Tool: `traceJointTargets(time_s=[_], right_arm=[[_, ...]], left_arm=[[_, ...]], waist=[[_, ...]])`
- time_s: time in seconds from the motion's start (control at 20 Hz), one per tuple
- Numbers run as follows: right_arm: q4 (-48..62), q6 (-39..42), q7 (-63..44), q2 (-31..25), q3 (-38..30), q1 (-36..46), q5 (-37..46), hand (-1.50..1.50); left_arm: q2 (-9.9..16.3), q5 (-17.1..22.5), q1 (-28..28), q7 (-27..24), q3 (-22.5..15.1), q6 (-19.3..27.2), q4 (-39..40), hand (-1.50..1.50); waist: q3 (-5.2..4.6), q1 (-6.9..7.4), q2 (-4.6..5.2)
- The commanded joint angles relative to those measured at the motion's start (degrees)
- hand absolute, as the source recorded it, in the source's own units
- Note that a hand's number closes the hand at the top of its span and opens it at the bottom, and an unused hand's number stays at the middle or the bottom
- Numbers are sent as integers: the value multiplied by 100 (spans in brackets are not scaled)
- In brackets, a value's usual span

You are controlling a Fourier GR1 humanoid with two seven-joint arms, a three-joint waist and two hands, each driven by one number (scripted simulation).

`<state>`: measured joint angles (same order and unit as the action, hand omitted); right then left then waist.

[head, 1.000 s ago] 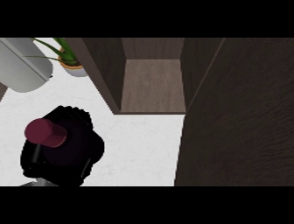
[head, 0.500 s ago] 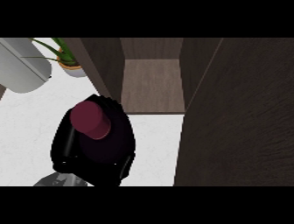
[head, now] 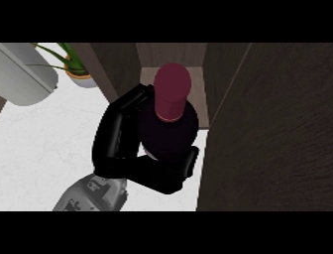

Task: Pick up the wine, place it into the cabinet and close the cabinet

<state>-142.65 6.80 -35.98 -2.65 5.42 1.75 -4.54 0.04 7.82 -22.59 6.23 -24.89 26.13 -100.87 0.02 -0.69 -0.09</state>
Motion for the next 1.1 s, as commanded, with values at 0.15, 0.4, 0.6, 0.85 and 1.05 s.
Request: traceJointTargets(time_s=[0.15, 0.4, 0.6, 0.85, 1.05], right_arm=[[-504, 87, -145, -17, -114, -85, -403, -150], [-671, 185, -334, -175, -396, -85, -817, -150], [-700, 136, -406, -198, -439, -94, -719, -150], [-683, -99, -672, -131, -349, 390, -512, -150], [-520, 70, -316, -53, -94, 130, -320, -150]], left_arm=[[-4, 187, -834, -149, 73, 615, 924, 150], [-4, -40, -1166, -106, -257, 1056, 1131, 150], [-4, 281, -1154, -604, -355, 1261, 1408, 150], [-4, 725, -1036, -967, 207, 680, 1718, 150], [-4, 1085, -807, -1658, -108, 973, 1968, 150]], waist=[[-2, -8, 11], [1, -6, 2], [-1, -9, 6], [-5, 16, 8], [-3, 10, 8]])
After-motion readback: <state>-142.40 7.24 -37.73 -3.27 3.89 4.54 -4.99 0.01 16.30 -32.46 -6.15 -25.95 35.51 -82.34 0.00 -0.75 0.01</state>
